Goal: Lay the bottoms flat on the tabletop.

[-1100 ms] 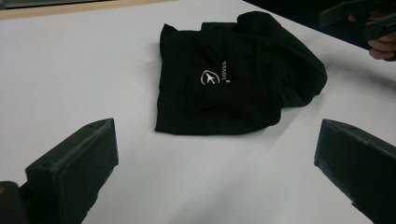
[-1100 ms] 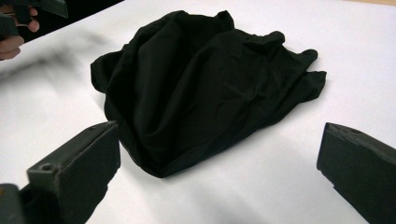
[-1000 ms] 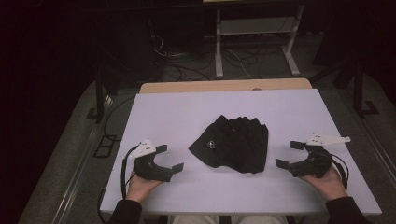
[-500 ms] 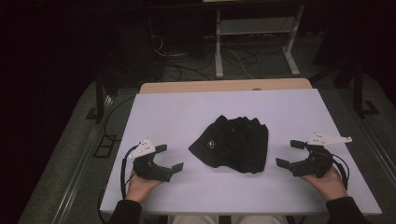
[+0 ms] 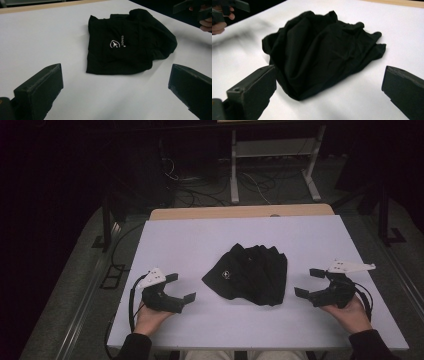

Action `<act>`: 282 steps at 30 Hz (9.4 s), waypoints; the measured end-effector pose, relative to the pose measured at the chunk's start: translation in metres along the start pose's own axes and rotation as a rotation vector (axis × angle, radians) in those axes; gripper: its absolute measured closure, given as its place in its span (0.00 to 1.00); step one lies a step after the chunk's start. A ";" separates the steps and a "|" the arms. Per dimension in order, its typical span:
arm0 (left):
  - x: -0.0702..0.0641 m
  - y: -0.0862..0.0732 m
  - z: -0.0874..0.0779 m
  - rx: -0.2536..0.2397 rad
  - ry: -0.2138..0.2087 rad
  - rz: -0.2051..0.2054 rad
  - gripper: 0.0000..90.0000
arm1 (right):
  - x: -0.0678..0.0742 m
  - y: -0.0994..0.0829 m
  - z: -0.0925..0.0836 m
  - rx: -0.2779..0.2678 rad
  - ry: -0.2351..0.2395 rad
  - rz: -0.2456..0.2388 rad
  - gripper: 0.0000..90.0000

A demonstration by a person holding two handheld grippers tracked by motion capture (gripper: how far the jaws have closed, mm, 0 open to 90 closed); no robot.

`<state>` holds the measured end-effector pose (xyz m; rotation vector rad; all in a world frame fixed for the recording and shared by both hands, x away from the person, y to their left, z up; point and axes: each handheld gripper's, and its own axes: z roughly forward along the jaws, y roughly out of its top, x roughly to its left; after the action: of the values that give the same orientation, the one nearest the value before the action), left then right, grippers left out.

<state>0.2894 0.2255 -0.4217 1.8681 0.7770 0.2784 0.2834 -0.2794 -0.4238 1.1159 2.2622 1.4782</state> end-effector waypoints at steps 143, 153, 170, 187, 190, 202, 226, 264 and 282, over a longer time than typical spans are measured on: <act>-0.024 0.158 0.089 0.144 -0.086 0.259 0.98 | -0.043 0.033 0.041 0.237 -0.004 0.247 0.96; -0.061 0.221 0.100 0.107 -0.110 0.373 0.98 | -0.044 0.025 0.019 0.207 0.005 0.279 0.96; -0.069 0.165 0.130 0.145 -0.249 0.322 0.98 | -0.030 0.013 0.021 0.312 0.028 0.235 0.64; -0.045 0.093 0.126 0.262 -0.280 0.227 0.98 | -0.010 0.036 0.025 0.108 0.135 0.102 0.20; -0.044 0.080 0.126 0.289 -0.283 0.219 0.98 | -0.004 0.040 0.033 0.111 0.155 0.077 0.18; -0.034 0.054 0.121 0.317 -0.273 0.178 0.98 | 0.013 0.058 0.076 0.163 0.205 -0.008 0.25; -0.022 0.056 0.110 0.206 -0.249 0.084 0.84 | 0.025 0.076 0.104 0.311 0.163 -0.115 0.86; 0.006 0.041 0.161 0.197 -0.100 -0.165 0.47 | -0.111 -0.006 -0.009 0.129 -0.192 0.493 0.94; -0.010 0.044 0.201 0.257 -0.164 -0.234 0.90 | -0.113 -0.009 -0.008 0.143 -0.210 0.502 0.94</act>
<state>0.4038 0.0598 -0.4670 1.9852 0.9411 -0.1276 0.3523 -0.3650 -0.4523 1.8914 2.0599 1.2807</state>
